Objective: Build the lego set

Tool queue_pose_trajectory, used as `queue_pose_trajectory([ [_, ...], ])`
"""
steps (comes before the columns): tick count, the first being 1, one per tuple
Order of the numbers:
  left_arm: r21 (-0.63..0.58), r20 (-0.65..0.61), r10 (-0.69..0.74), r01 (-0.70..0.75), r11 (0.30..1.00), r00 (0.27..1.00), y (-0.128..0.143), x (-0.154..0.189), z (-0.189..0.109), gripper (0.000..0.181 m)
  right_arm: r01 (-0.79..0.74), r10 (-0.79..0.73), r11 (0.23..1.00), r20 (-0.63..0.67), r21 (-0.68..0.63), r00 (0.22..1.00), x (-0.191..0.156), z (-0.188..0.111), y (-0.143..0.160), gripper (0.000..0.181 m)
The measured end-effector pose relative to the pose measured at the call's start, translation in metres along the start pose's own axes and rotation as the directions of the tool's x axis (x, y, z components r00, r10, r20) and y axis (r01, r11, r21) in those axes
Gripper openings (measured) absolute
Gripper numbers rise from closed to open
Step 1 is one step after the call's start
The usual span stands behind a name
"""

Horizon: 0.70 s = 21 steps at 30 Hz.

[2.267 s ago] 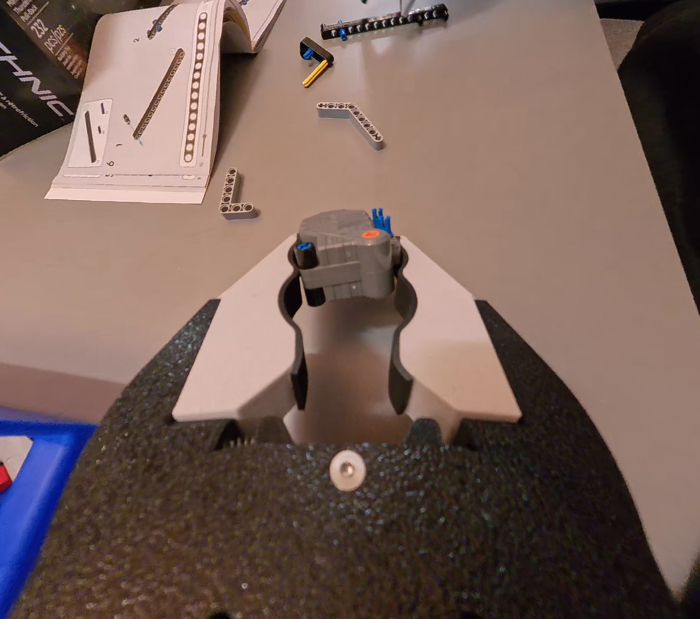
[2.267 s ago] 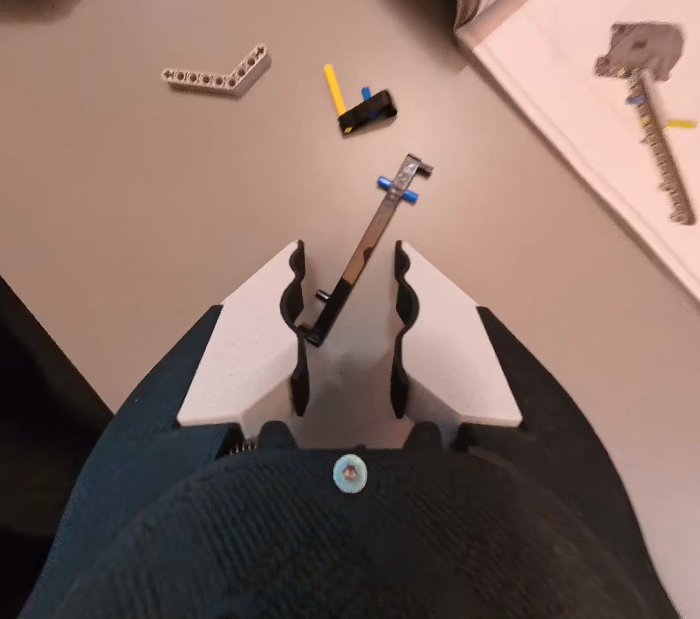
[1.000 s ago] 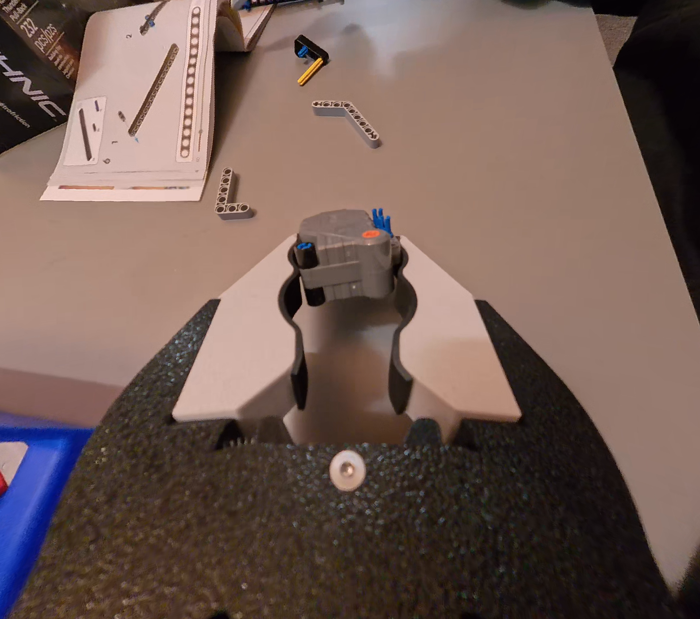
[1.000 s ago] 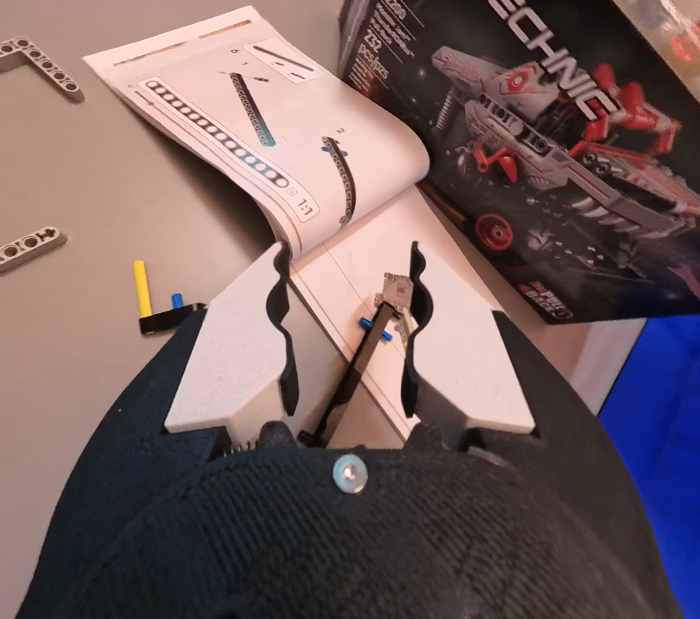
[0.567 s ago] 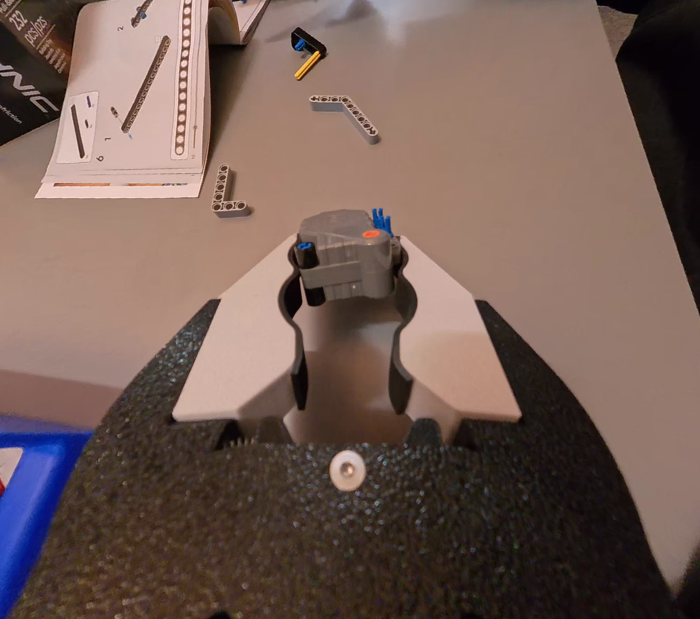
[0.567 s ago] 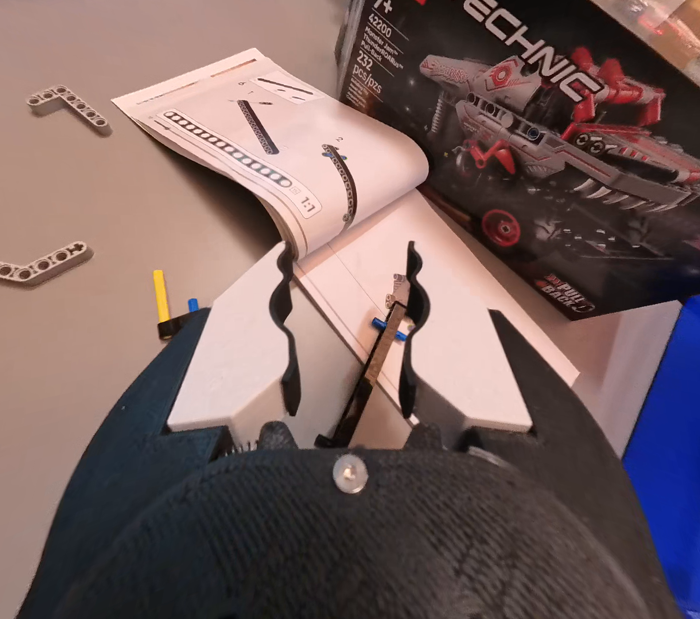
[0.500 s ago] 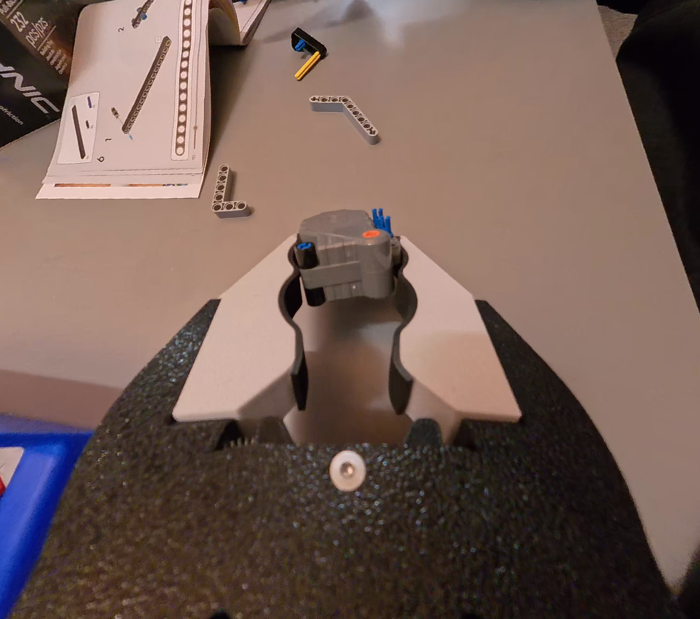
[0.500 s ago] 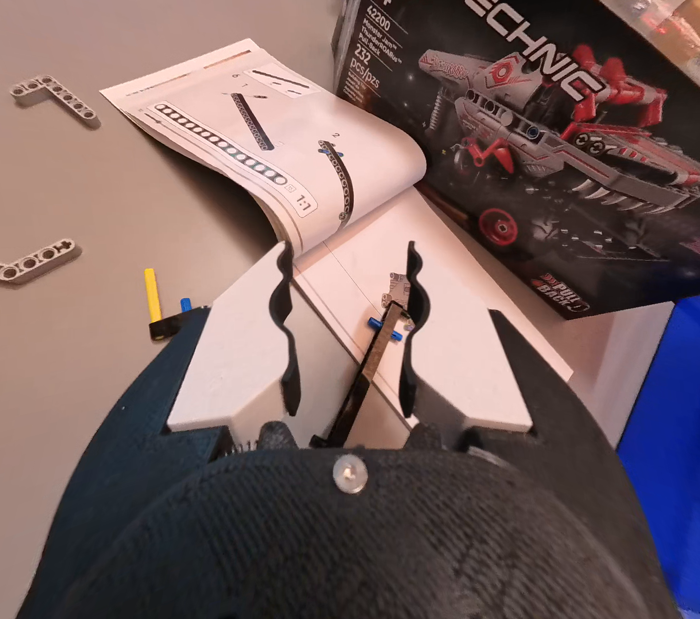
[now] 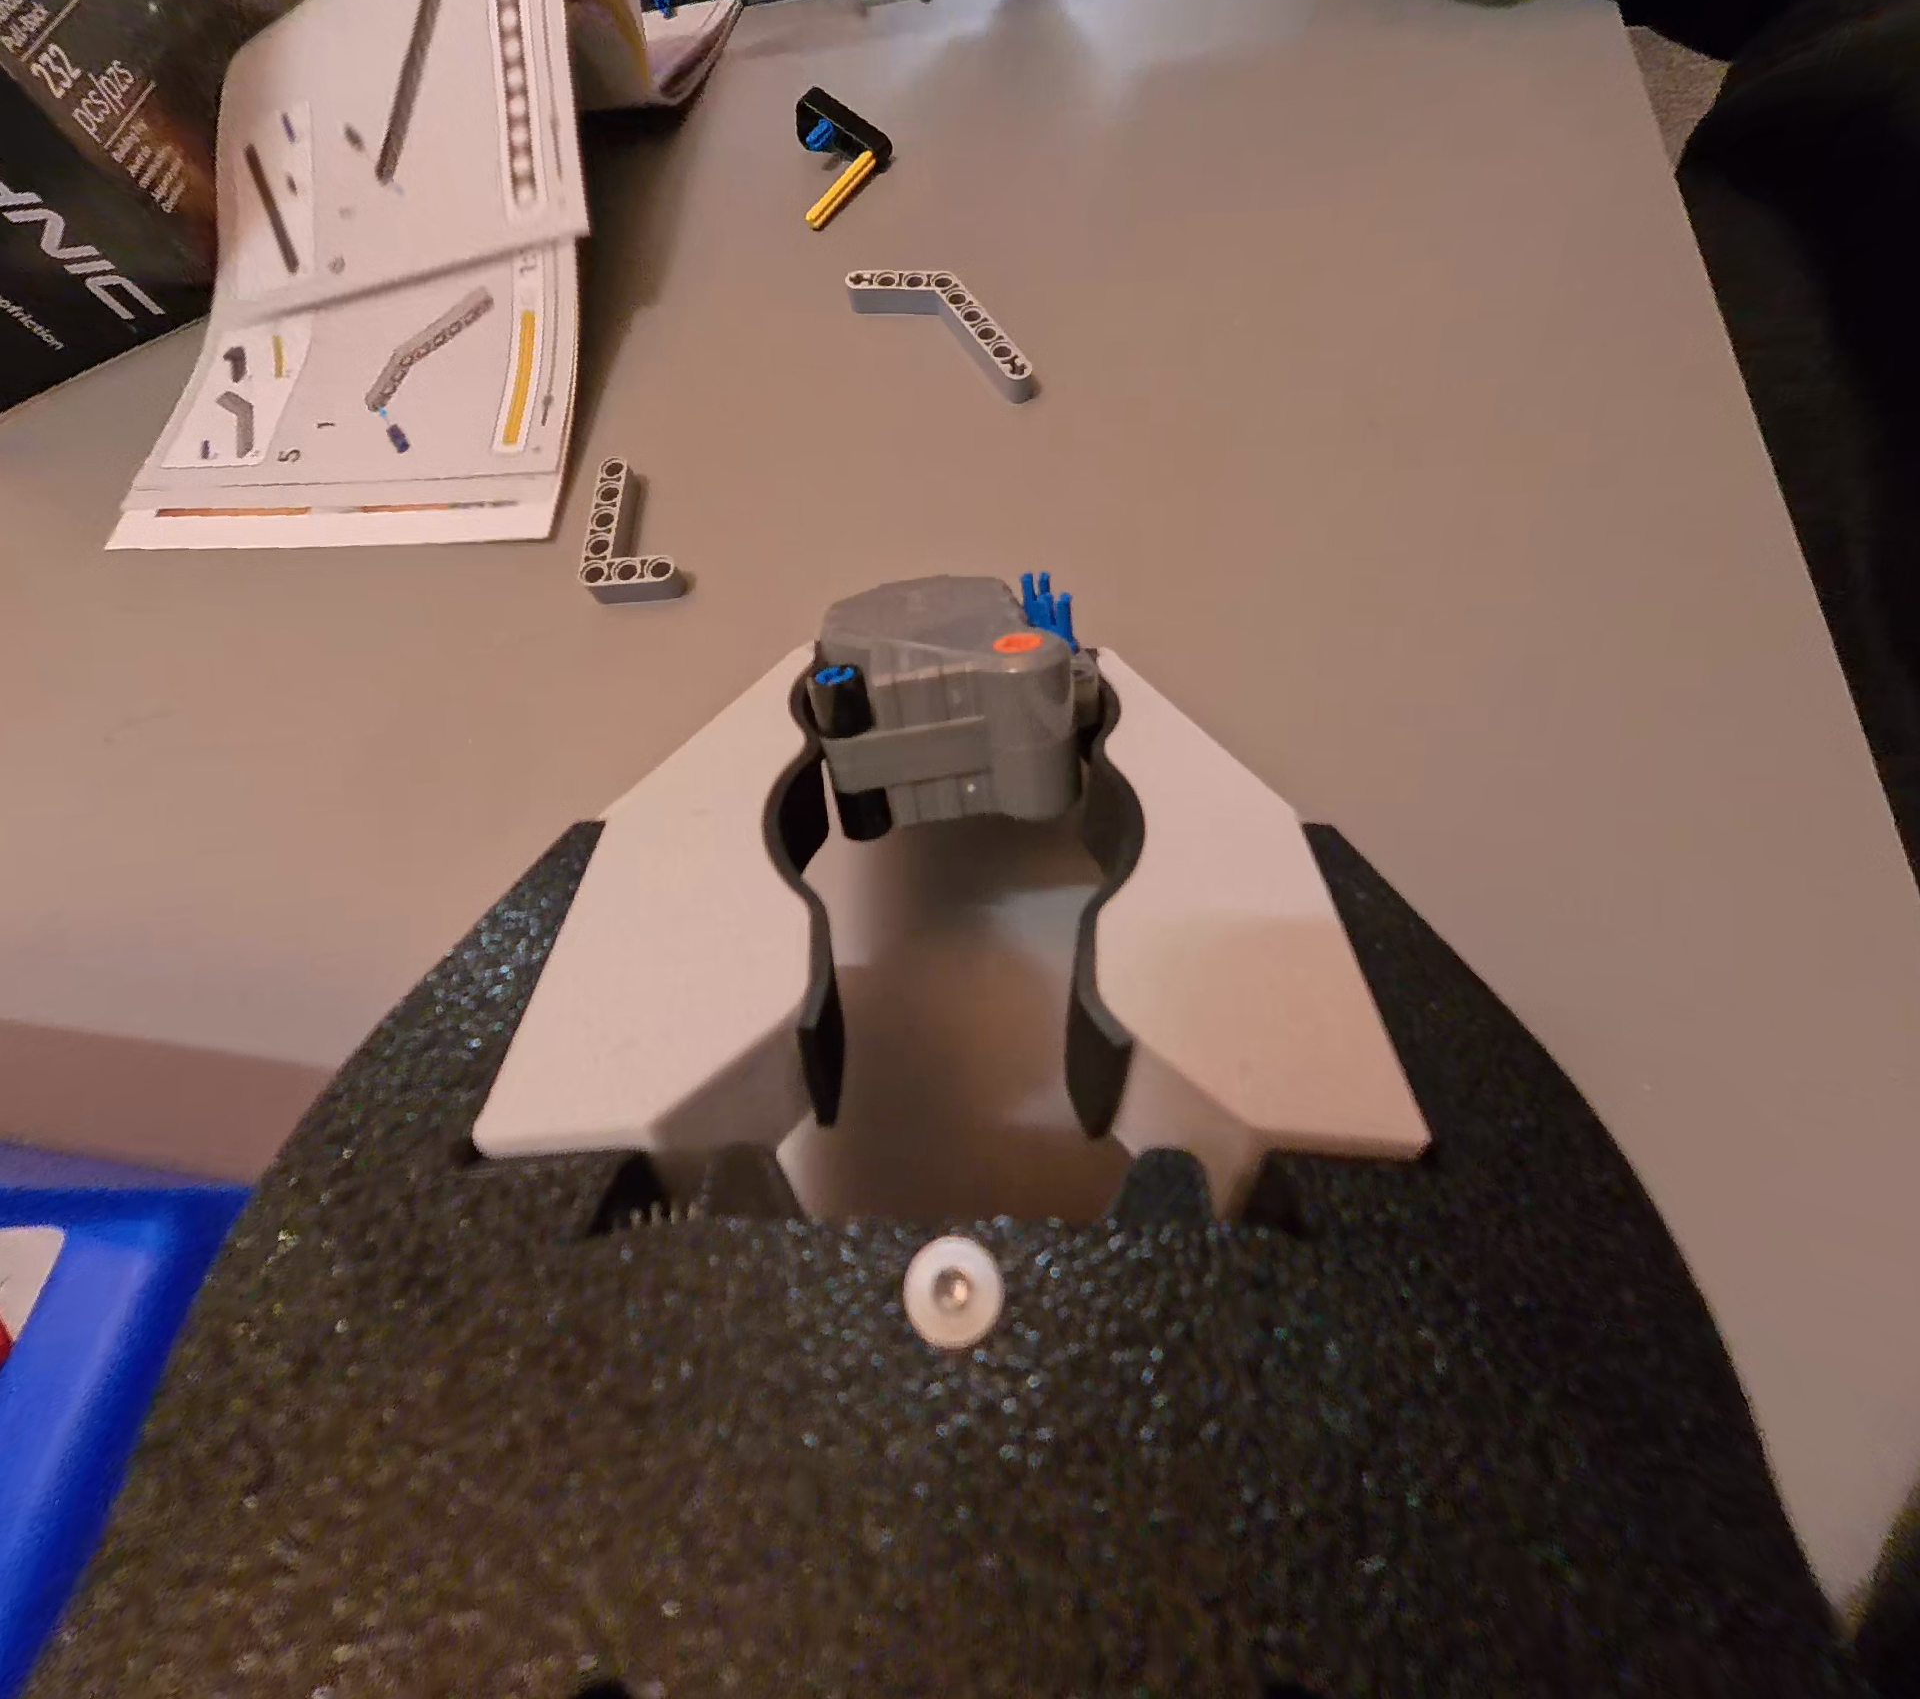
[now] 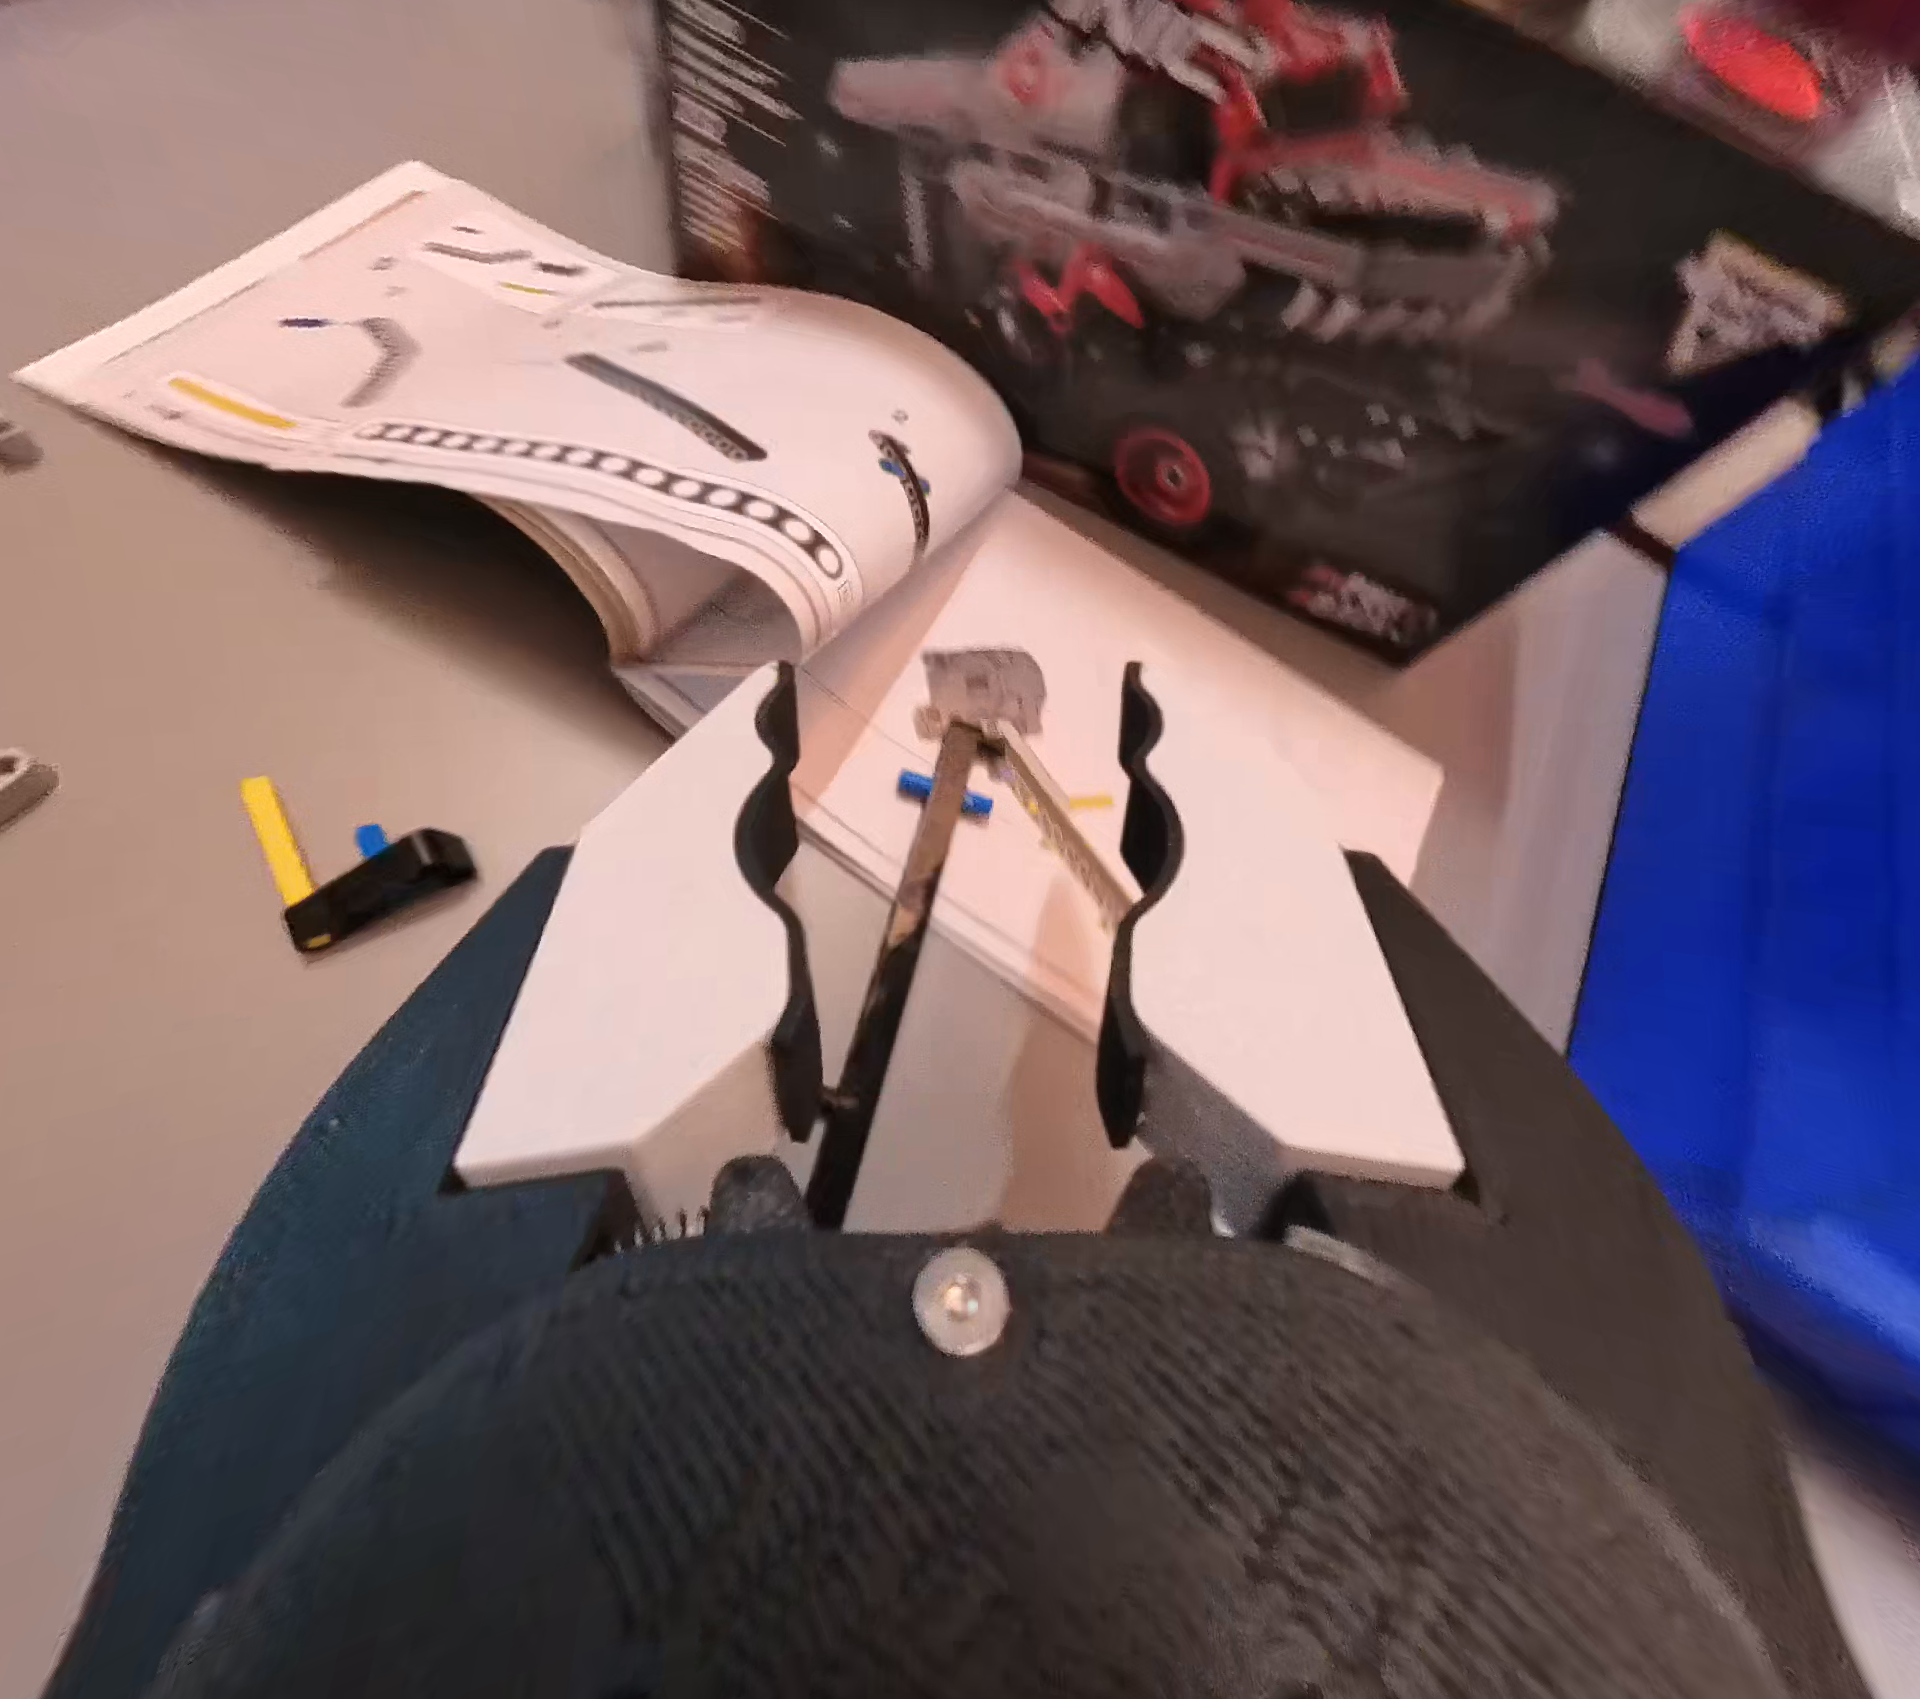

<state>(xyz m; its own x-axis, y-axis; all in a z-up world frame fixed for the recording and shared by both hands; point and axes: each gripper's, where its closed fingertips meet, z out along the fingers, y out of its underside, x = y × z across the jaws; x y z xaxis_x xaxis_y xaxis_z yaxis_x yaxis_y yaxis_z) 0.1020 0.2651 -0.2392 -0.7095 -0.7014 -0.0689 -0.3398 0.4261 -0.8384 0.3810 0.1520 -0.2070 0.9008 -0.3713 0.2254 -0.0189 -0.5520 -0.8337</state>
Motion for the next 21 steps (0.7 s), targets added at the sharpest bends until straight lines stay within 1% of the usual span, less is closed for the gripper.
queue_pose_trajectory([
  [2,-0.003,-0.001,0.002,-0.002,1.000,1.000,0.000,0.000,0.000,0.044,-0.092,0.090,0.995,-0.051,-0.038,0.995,0.015,-0.002,0.016,0.065],
  [4,-0.006,-0.001,0.004,-0.004,1.000,1.000,0.001,0.001,0.001,0.044,-0.144,0.139,0.987,-0.084,-0.069,0.987,0.025,-0.007,0.031,0.063],
  [6,-0.007,-0.001,0.004,-0.004,1.000,1.000,0.001,0.000,0.001,0.044,-0.191,0.185,0.979,-0.092,-0.068,0.979,0.029,-0.013,0.039,0.061],
  [7,-0.007,-0.001,0.003,-0.003,1.000,1.000,0.001,0.000,0.001,0.044,-0.210,0.202,0.975,-0.097,-0.074,0.975,0.031,-0.016,0.043,0.059],
  [11,-0.009,0.000,0.003,-0.003,1.000,1.000,0.001,0.000,0.001,0.044,-0.228,0.203,0.968,-0.202,-0.107,0.958,0.055,-0.029,0.060,0.059],
  [12,-0.011,-0.001,0.003,-0.003,1.000,1.000,0.001,0.000,0.001,0.044,-0.202,0.180,0.974,-0.189,-0.103,0.965,0.054,-0.029,0.057,0.062],
  [13,-0.013,-0.001,0.003,-0.003,1.000,1.000,0.002,0.000,0.002,0.044,-0.145,0.132,0.986,-0.140,-0.085,0.981,0.045,-0.027,0.048,0.067],
  [15,-0.016,-0.001,0.002,-0.002,1.000,1.000,0.002,0.000,0.002,0.044,0.026,-0.027,0.999,-0.027,-0.036,0.999,0.015,-0.021,0.027,0.071],
  [16,-0.017,-0.001,0.002,-0.002,1.000,1.000,0.002,0.000,0.002,0.044,0.129,-0.129,0.991,0.010,-0.023,0.992,0.001,-0.018,0.020,0.073],
  [18,-0.018,0.001,0.004,-0.004,1.000,1.000,0.002,0.000,0.002,0.044,0.273,-0.272,0.961,0.017,-0.054,0.962,-0.011,-0.011,0.014,0.072],
  [19,-0.019,0.002,0.005,-0.005,1.000,1.000,0.002,0.000,0.002,0.044,0.310,-0.309,0.948,0.025,-0.068,0.951,-0.015,-0.007,0.013,0.072],
  [21,-0.021,0.002,0.008,-0.008,1.000,1.000,0.003,0.000,0.002,0.044,0.324,-0.323,0.943,0.032,-0.068,0.946,-0.017,0.001,0.008,0.072],
])
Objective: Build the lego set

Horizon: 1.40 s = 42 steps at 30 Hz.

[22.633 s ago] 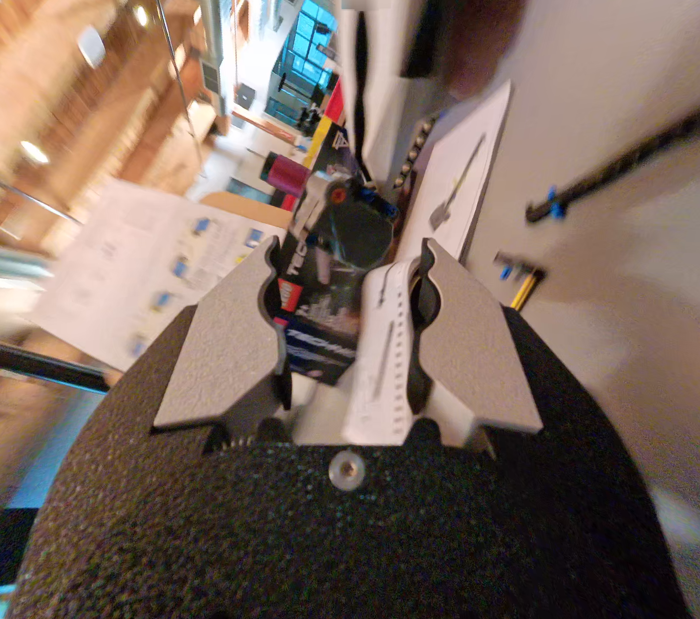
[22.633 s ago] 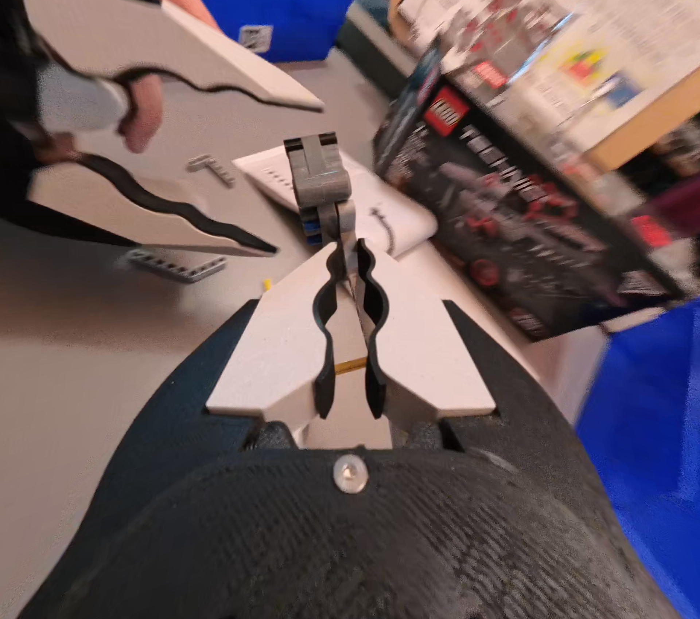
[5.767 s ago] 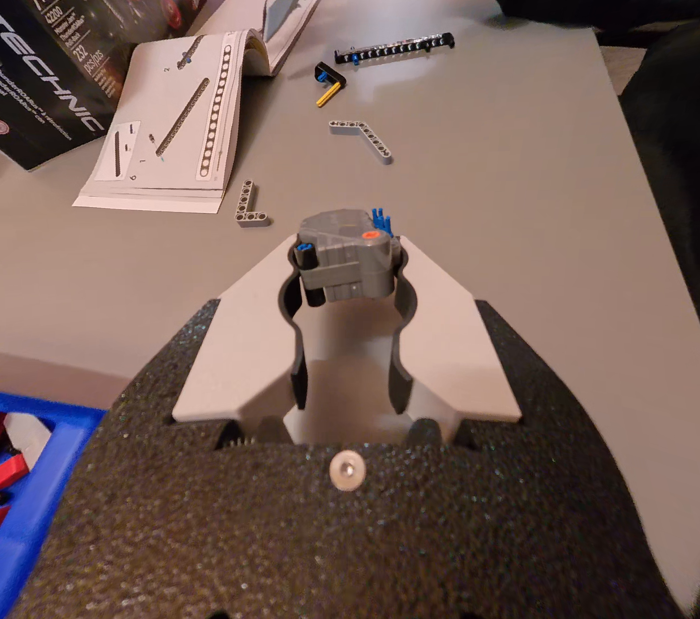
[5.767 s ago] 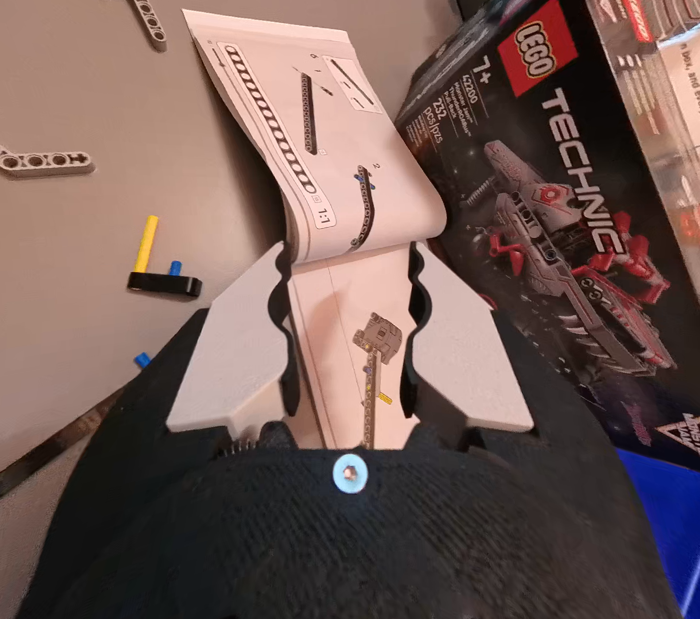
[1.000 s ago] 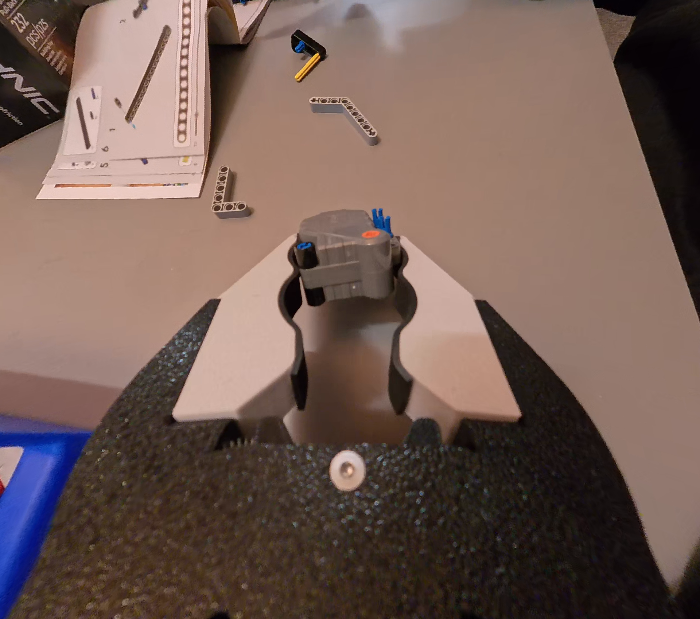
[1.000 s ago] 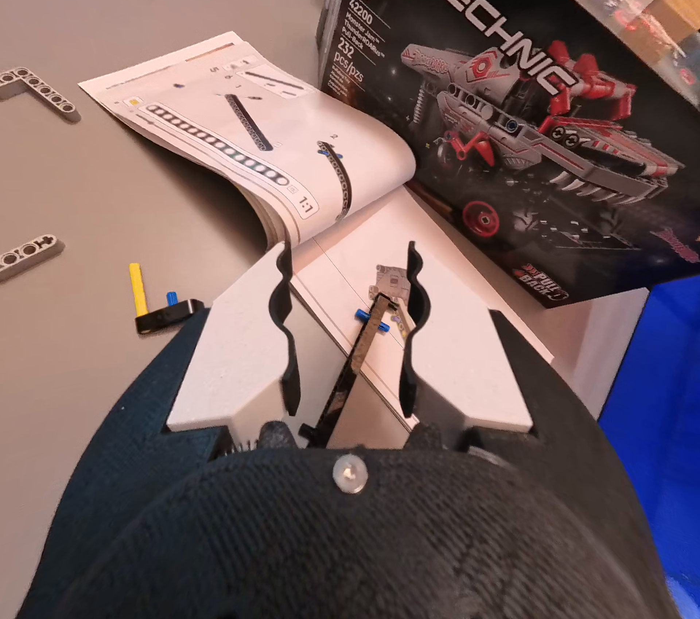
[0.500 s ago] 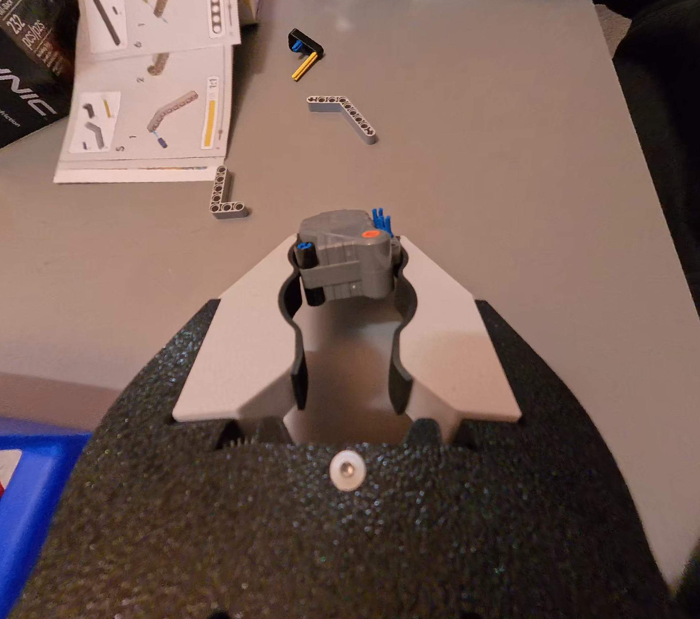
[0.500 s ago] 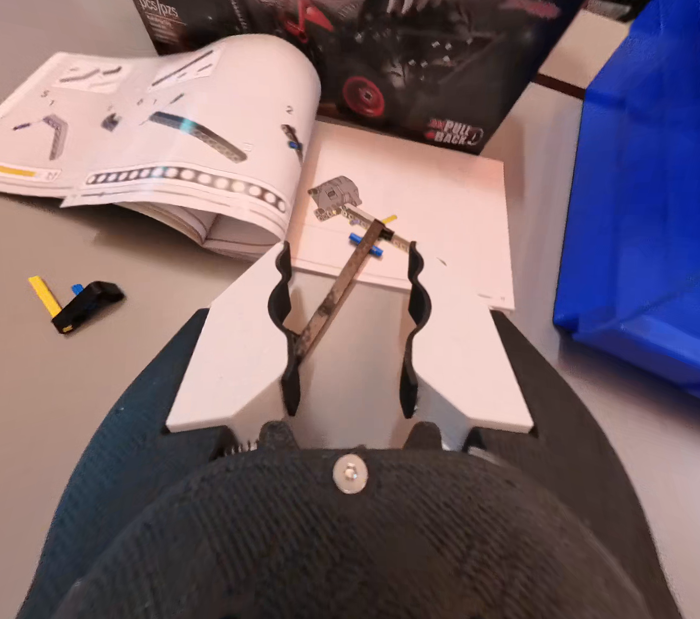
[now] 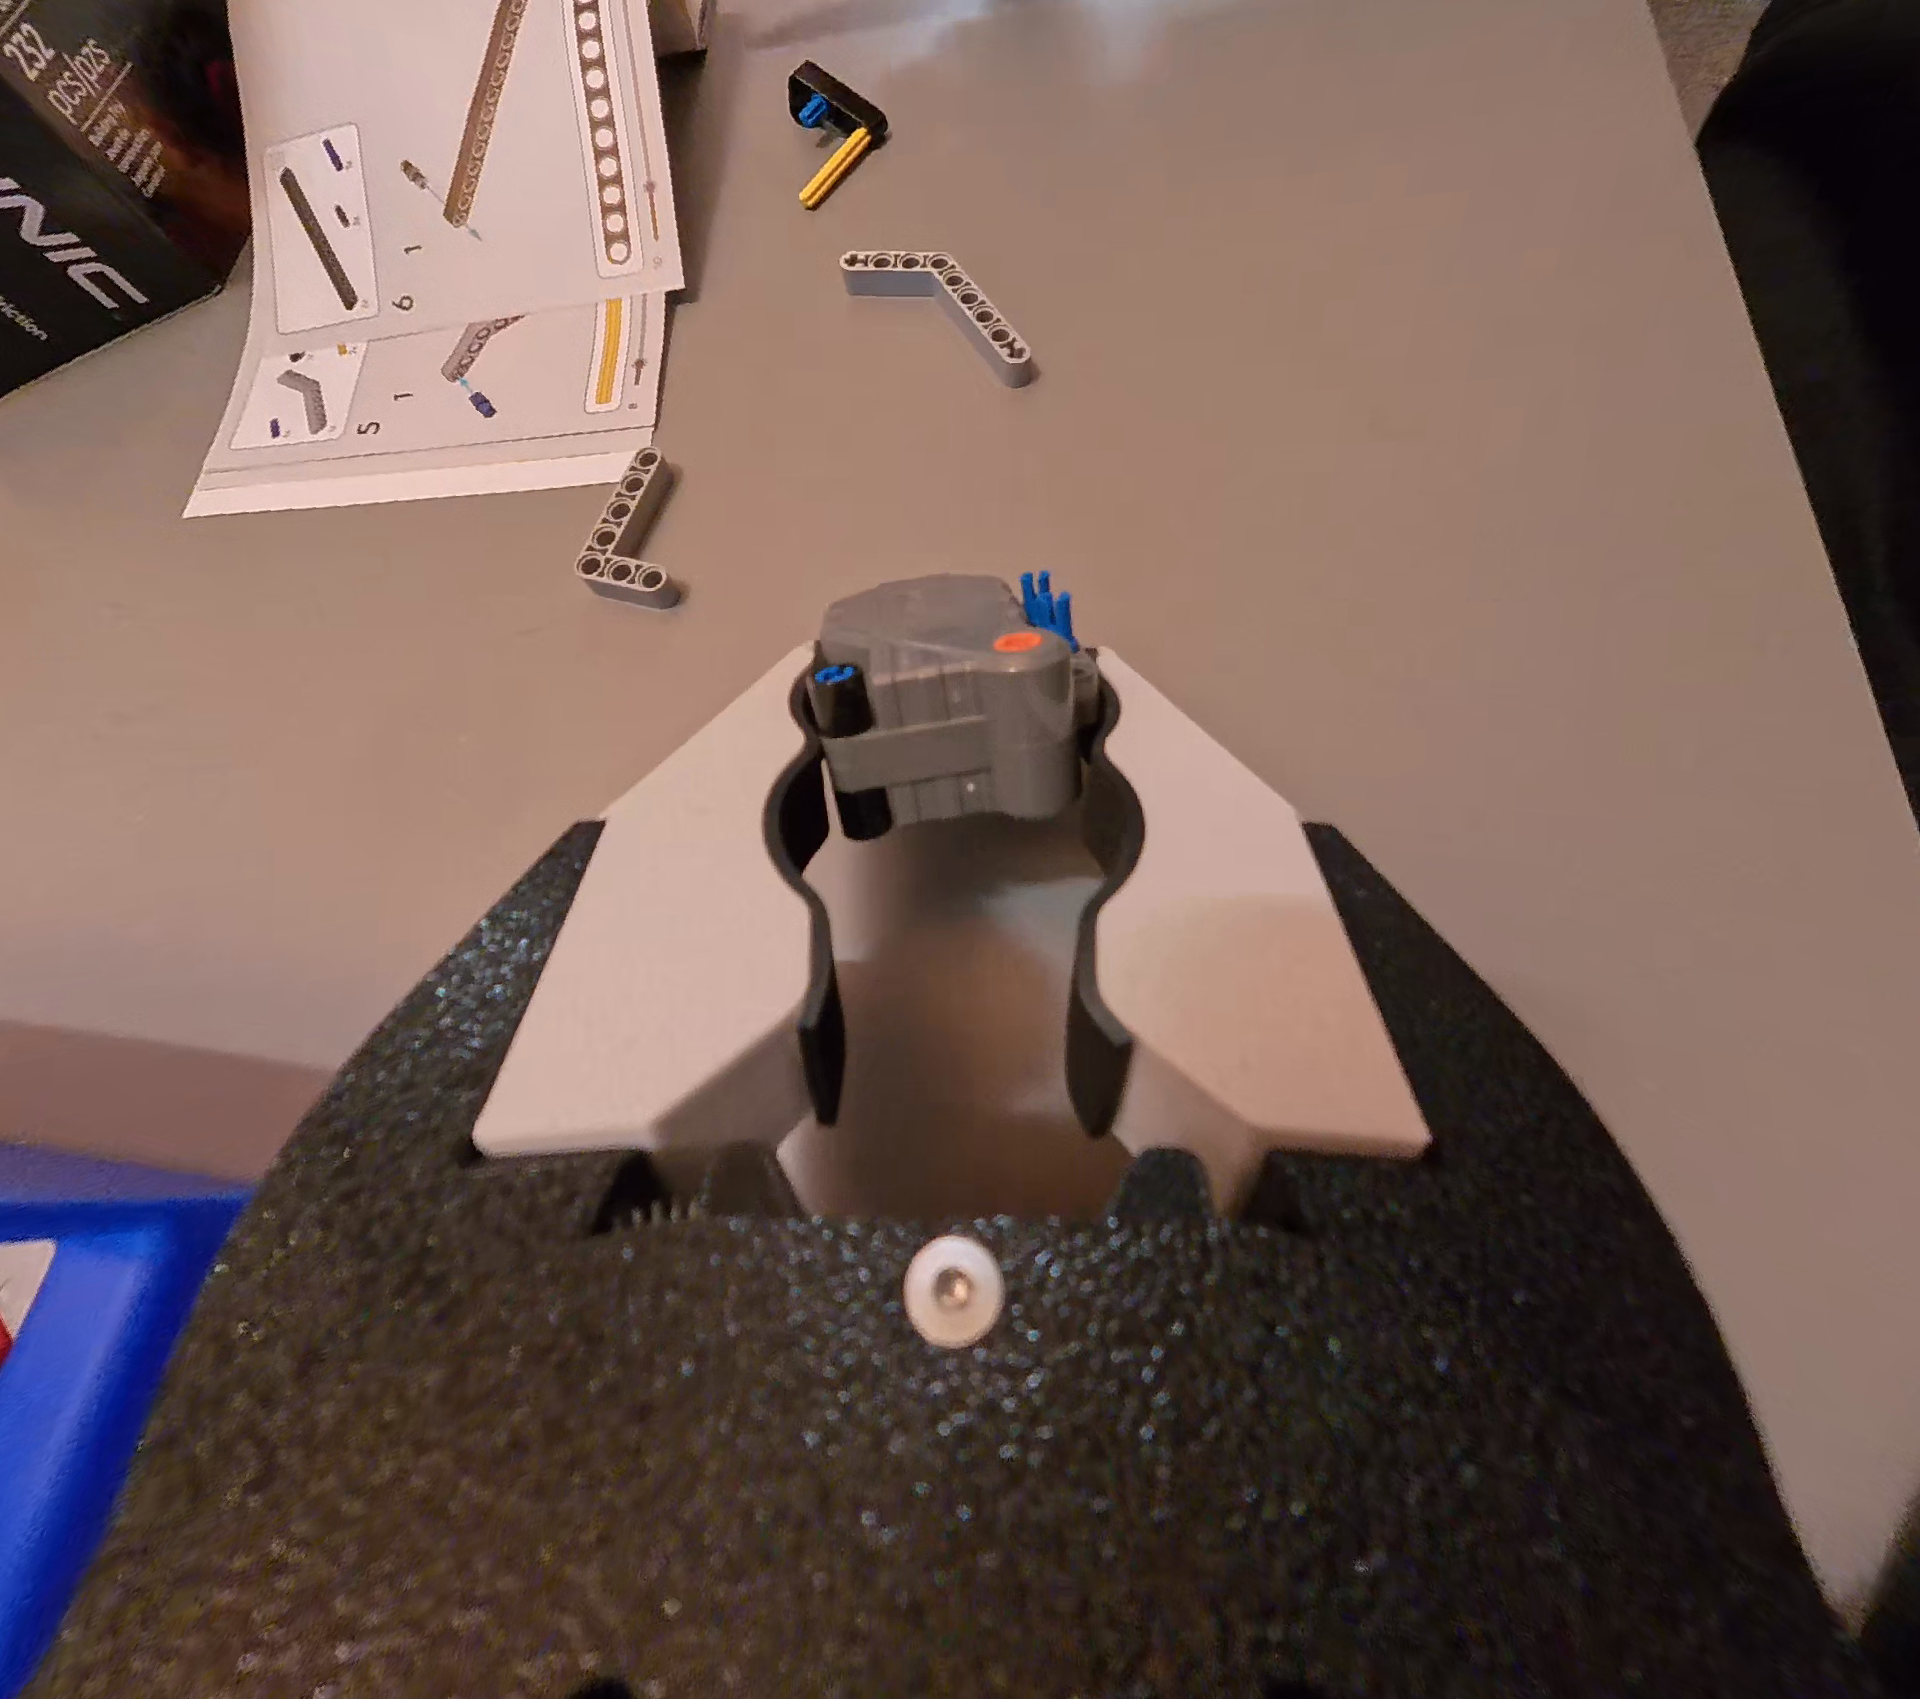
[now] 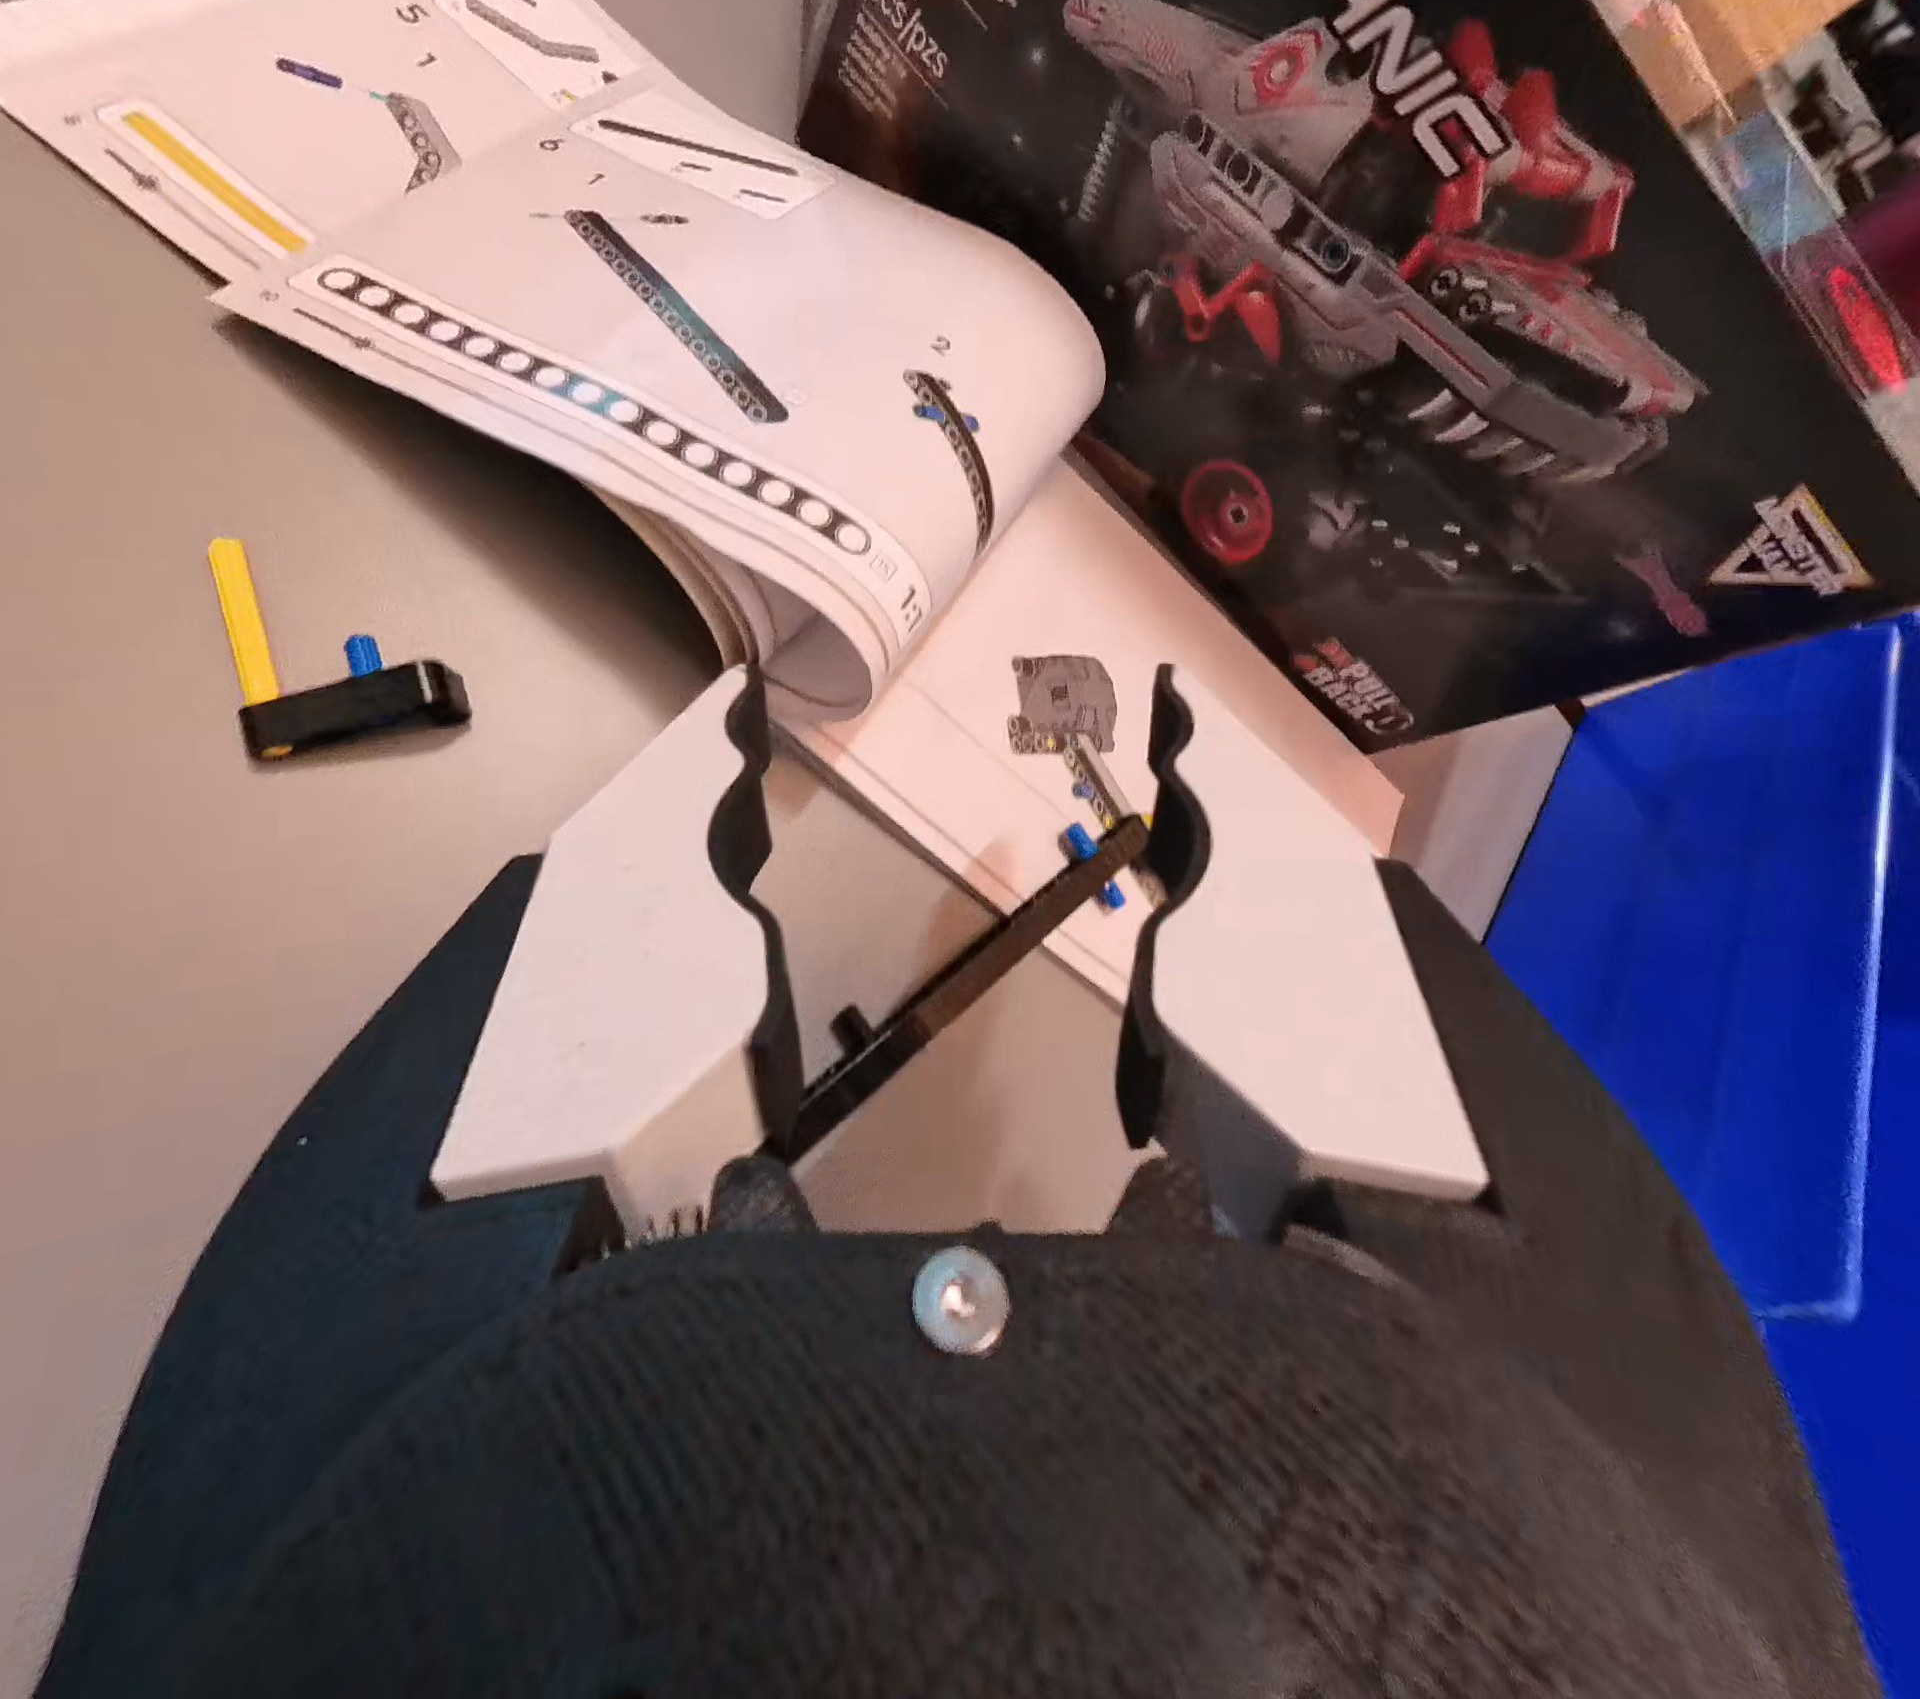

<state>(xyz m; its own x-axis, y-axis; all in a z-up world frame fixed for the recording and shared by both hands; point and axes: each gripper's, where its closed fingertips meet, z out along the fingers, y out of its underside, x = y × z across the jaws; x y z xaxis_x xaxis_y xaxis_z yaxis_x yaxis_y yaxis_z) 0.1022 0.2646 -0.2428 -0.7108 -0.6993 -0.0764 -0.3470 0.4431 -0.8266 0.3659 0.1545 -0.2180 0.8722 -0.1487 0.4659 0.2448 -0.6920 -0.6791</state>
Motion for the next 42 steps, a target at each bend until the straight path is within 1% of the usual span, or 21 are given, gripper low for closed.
queue_pose_trajectory([
  [3,0.004,0.000,0.000,0.000,1.000,1.000,0.000,0.000,0.000,0.044,-0.016,0.016,1.000,-0.029,0.001,0.999,0.010,0.000,-0.003,0.071],
  [8,0.005,-0.005,-0.003,0.003,1.000,1.000,-0.001,0.000,0.000,0.044,-0.061,0.062,0.998,-0.088,0.014,0.994,0.029,-0.006,-0.002,0.064],
  [10,0.006,-0.005,-0.002,0.002,1.000,1.000,-0.001,0.000,-0.001,0.044,-0.132,0.130,0.991,-0.137,-0.005,0.982,0.041,-0.007,0.009,0.062],
  [11,0.007,-0.004,-0.002,0.002,1.000,1.000,-0.001,0.000,-0.001,0.044,-0.192,0.187,0.981,-0.146,-0.018,0.971,0.045,-0.008,0.019,0.062],
  [14,0.018,-0.001,-0.005,0.005,1.000,1.000,-0.002,0.000,-0.002,0.044,-0.408,0.398,0.912,-0.154,-0.038,0.904,0.051,-0.008,0.051,0.066],
  [16,0.020,-0.002,-0.007,0.007,1.000,1.000,-0.002,0.000,-0.002,0.044,-0.462,0.445,0.885,-0.192,-0.052,0.874,0.057,-0.010,0.069,0.064],
  [17,0.018,-0.002,-0.006,0.006,1.000,1.000,-0.002,0.000,-0.002,0.044,-0.474,0.456,0.879,-0.199,-0.049,0.867,0.059,-0.013,0.073,0.062],
  [19,0.014,-0.003,-0.004,0.004,1.000,1.000,-0.002,0.000,-0.001,0.044,-0.503,0.493,0.864,-0.169,-0.017,0.853,0.058,-0.019,0.072,0.060],
  [20,0.011,-0.004,-0.005,0.005,1.000,1.000,-0.001,0.000,-0.001,0.044,-0.512,0.502,0.859,-0.161,-0.021,0.850,0.057,-0.021,0.074,0.060],
  [24,0.011,-0.002,-0.004,0.004,1.000,1.000,-0.001,0.000,-0.001,0.044,-0.486,0.472,0.873,-0.181,-0.042,0.863,0.059,-0.036,0.081,0.061],
  [26,0.012,-0.001,-0.003,0.003,1.000,1.000,-0.001,0.000,-0.001,0.044,-0.443,0.424,0.895,-0.198,-0.059,0.884,0.059,-0.044,0.081,0.063],
  [28,0.010,-0.004,0.001,-0.001,1.000,1.000,-0.001,0.000,-0.001,0.044,-0.337,0.315,0.939,-0.214,-0.069,0.924,0.058,-0.049,0.074,0.062],
  [30,0.012,-0.010,0.011,-0.011,1.000,1.000,-0.002,0.002,0.000,0.044,-0.182,0.167,0.981,-0.196,-0.063,0.966,0.050,-0.049,0.058,0.061],
  [32,0.029,-0.013,0.020,-0.020,0.999,1.000,-0.005,0.003,-0.001,0.044,0.003,-0.005,1.000,-0.102,-0.024,0.995,0.028,-0.038,0.036,0.055],
  [33,0.043,-0.016,0.022,-0.022,0.999,1.000,-0.007,0.003,-0.001,0.044,0.053,-0.054,0.999,-0.066,-0.009,0.996,0.020,-0.031,0.028,0.052],
  [35,0.081,-0.026,0.024,-0.021,0.996,0.999,-0.013,0.005,-0.002,0.044,0.066,-0.066,0.998,-0.071,-0.015,0.995,0.023,-0.013,0.021,0.046],
  [37,0.117,-0.033,0.022,-0.018,0.993,0.999,-0.019,0.007,-0.003,0.044,0.048,-0.048,0.998,-0.027,-0.030,0.998,0.023,0.003,0.020,0.037],
  [38,0.127,-0.036,0.019,-0.015,0.992,0.999,-0.021,0.007,-0.004,0.044,0.035,-0.035,0.997,-0.003,-0.063,0.999,0.024,0.010,0.024,0.029],
  [40,0.132,-0.035,0.017,-0.012,0.991,0.999,-0.022,0.007,-0.004,0.044,0.036,-0.033,0.991,0.024,-0.128,0.999,0.023,0.021,0.033,0.021],
  [42,0.131,-0.036,0.014,-0.010,0.991,0.999,-0.022,0.007,-0.004,0.044,0.021,-0.006,0.984,0.083,-0.179,0.997,0.013,0.027,0.040,0.009],
])
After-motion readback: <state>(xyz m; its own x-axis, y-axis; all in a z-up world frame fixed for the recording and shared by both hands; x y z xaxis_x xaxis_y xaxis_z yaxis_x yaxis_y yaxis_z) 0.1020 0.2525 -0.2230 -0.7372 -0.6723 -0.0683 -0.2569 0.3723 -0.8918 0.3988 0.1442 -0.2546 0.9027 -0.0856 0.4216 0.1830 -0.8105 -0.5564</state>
